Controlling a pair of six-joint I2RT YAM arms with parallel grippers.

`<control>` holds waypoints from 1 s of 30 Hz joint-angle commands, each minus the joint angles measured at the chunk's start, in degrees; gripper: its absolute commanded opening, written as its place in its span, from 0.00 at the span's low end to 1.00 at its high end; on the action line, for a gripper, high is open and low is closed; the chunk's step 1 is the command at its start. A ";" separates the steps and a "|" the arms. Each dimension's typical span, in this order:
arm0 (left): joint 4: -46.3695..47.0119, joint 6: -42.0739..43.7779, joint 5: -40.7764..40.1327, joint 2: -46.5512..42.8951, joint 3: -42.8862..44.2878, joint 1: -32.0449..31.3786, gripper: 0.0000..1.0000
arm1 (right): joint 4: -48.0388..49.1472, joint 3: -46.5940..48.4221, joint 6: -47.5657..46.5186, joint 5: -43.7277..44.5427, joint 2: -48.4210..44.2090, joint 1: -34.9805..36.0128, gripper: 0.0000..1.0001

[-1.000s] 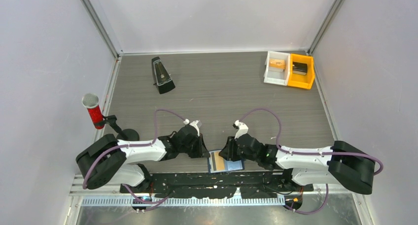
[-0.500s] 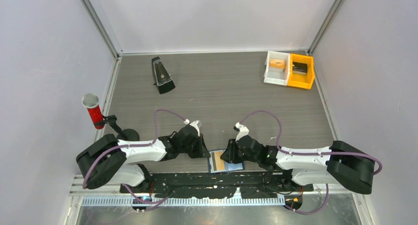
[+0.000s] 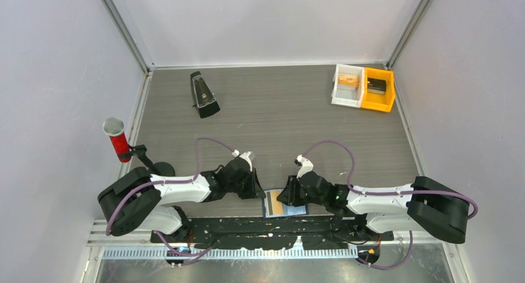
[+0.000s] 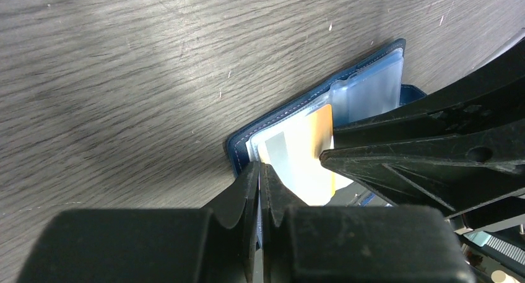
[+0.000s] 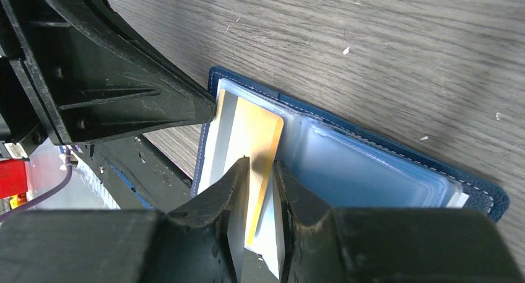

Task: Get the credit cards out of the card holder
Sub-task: Remove the credit card from the card holder.

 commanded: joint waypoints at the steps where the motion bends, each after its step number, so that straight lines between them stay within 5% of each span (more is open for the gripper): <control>1: -2.21 0.56 -1.96 1.83 -0.13 -0.89 0.07 | 3.11 -0.75 0.46 -1.28 0.54 -0.53 0.25; 7: -9.69 2.97 -5.56 0.71 2.46 -0.87 0.06 | 5.91 -1.22 -4.94 -1.20 -1.82 -3.06 0.06; 15: -18.46 7.72 -10.01 0.57 8.42 -0.56 0.04 | 11.85 -5.17 -5.01 -7.72 -3.50 -6.41 0.16; 20: -17.80 7.57 -9.35 2.29 9.01 -0.54 0.04 | 13.02 -5.40 -6.48 -10.28 -4.44 -9.00 0.06; 24: -17.62 7.56 -8.96 3.29 9.49 -0.54 0.04 | 11.38 -5.32 -6.88 -10.94 -6.04 -10.39 0.22; 27: -17.49 7.56 -8.78 3.32 9.56 -0.58 0.04 | 11.61 -6.37 -6.67 -12.60 -6.85 -11.91 0.08; 30: -17.68 7.65 -8.78 3.17 9.71 -0.59 0.04 | 14.48 -7.35 -5.58 -14.39 -6.64 -12.64 0.05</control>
